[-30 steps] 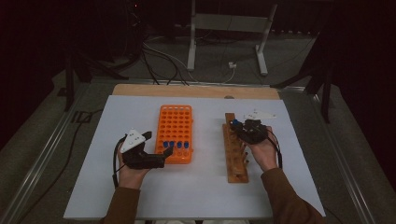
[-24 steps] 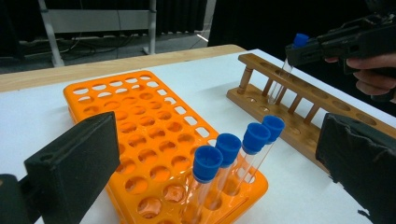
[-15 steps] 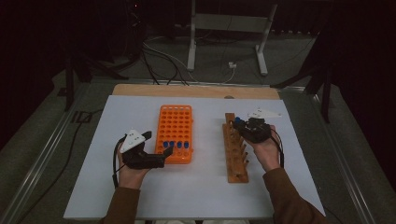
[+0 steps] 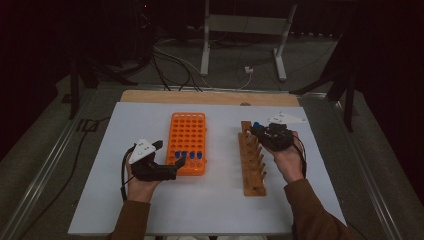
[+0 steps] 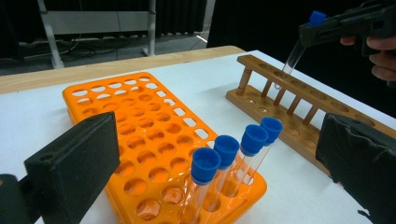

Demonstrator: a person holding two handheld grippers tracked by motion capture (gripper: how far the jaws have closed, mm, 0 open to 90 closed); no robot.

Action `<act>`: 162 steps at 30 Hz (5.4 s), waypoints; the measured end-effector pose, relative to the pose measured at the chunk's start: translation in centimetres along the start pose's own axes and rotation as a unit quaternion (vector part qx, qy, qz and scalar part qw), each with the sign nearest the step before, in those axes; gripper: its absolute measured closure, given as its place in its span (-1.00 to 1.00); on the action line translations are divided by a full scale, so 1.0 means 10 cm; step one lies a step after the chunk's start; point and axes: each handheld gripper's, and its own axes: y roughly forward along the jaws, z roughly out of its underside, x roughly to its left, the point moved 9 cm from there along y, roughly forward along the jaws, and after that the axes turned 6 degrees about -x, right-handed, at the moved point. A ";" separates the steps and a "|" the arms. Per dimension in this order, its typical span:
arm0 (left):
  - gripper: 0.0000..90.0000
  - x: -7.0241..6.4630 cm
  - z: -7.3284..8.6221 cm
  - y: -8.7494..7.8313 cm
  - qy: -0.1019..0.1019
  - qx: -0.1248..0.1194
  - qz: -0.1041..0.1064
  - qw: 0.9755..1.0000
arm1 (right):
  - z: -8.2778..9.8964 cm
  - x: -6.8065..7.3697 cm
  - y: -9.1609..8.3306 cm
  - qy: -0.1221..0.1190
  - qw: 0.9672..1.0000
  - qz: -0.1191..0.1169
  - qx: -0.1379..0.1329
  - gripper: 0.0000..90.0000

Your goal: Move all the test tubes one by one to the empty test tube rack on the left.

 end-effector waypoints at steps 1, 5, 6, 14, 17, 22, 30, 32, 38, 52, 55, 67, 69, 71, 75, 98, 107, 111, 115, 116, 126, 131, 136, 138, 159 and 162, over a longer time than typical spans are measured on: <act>-0.98 0.00 0.00 0.00 0.000 -0.001 0.000 1.000 | -0.01 0.00 -0.01 0.000 1.000 0.000 -0.001 0.71; -0.98 -0.01 -0.01 0.00 0.000 -0.003 0.000 1.000 | -0.06 0.02 -0.04 -0.005 1.000 0.001 -0.008 0.71; -0.98 -0.01 -0.01 0.00 0.000 -0.003 0.000 1.000 | -0.07 0.03 -0.05 -0.006 1.000 0.001 -0.009 0.71; -0.98 -0.02 -0.02 0.00 0.002 -0.003 0.001 1.000 | -0.15 0.06 -0.11 -0.009 1.000 -0.003 -0.018 0.71; -0.98 -0.02 -0.02 0.00 0.003 -0.003 0.002 1.000 | -0.17 0.10 -0.13 -0.013 1.000 -0.009 -0.020 0.71; -0.98 -0.03 -0.03 0.01 0.003 -0.004 0.002 1.000 | -0.19 0.19 -0.14 -0.020 0.999 -0.021 -0.022 0.71; -0.98 -0.04 -0.03 0.01 0.004 -0.004 0.002 1.000 | -0.19 0.34 -0.12 -0.019 0.999 -0.045 -0.019 0.70; -0.98 -0.04 -0.03 0.01 0.005 -0.005 0.002 1.000 | -0.18 0.39 -0.12 -0.019 0.998 -0.051 -0.017 0.70; -0.98 -0.09 -0.06 0.03 0.008 -0.007 0.006 1.000 | -0.18 0.49 -0.10 -0.020 0.997 -0.067 -0.016 0.70; -0.98 -0.18 -0.08 0.07 0.023 -0.009 0.007 1.000 | -0.16 0.75 -0.11 -0.029 0.995 -0.099 -0.006 0.70; -0.98 -0.19 -0.09 0.08 0.026 -0.009 0.006 1.000 | -0.16 0.81 -0.11 -0.027 0.994 -0.108 -0.004 0.70; -0.98 -0.32 -0.07 0.17 0.042 -0.002 0.014 0.999 | -0.16 1.08 -0.13 -0.042 0.990 -0.137 0.002 0.70; -0.98 -0.35 -0.07 0.18 0.044 -0.002 0.017 0.999 | -0.17 1.12 -0.14 -0.044 0.989 -0.142 0.002 0.70; -0.98 -0.38 -0.06 0.20 0.044 0.000 0.020 0.999 | -0.17 1.15 -0.13 -0.046 0.988 -0.146 0.003 0.70; -0.92 -0.43 -0.04 0.22 0.047 0.005 0.027 0.999 | -0.15 1.25 -0.12 -0.046 0.986 -0.158 0.007 0.70; 0.48 -0.77 -0.03 0.27 0.090 0.002 0.074 0.993 | -0.19 1.61 -0.10 -0.052 0.978 -0.200 0.007 0.70; 0.72 -0.80 -0.02 0.27 0.103 0.001 0.083 0.991 | -0.18 1.62 -0.10 -0.054 0.978 -0.202 0.008 0.70; 0.74 -0.81 -0.01 0.26 0.104 0.002 0.084 0.991 | -0.18 1.62 -0.10 -0.053 0.977 -0.204 0.008 0.70; 0.74 -0.80 -0.02 0.26 0.101 0.000 0.085 0.991 | -0.19 1.62 -0.10 -0.056 0.978 -0.200 0.004 0.57; 0.74 -0.79 -0.02 0.26 0.099 0.001 0.085 0.991 | -0.19 1.62 -0.10 -0.058 0.978 -0.198 0.002 0.50; 0.74 -0.69 -0.03 0.23 0.081 -0.004 0.079 0.994 | -0.23 1.56 -0.15 -0.062 0.981 -0.186 -0.013 -0.10; 0.74 -0.63 -0.04 0.20 0.078 -0.007 0.075 0.994 | -0.24 1.50 -0.16 -0.062 0.983 -0.170 -0.024 -0.44; 0.74 -0.59 -0.05 0.16 0.075 -0.007 0.073 0.994 | -0.23 1.41 -0.17 -0.062 0.987 -0.148 -0.031 -0.67; 0.74 -0.57 -0.05 0.14 0.075 -0.007 0.072 0.995 | -0.23 1.35 -0.17 -0.060 0.988 -0.140 -0.034 -0.71; 0.74 -0.40 -0.11 0.00 0.064 -0.015 0.067 0.996 | -0.08 0.89 -0.23 -0.028 0.994 -0.101 -0.037 -1.00; 0.74 -0.37 -0.12 -0.03 0.061 -0.017 0.068 0.996 | -0.07 0.84 -0.25 -0.028 0.994 -0.096 -0.039 -1.00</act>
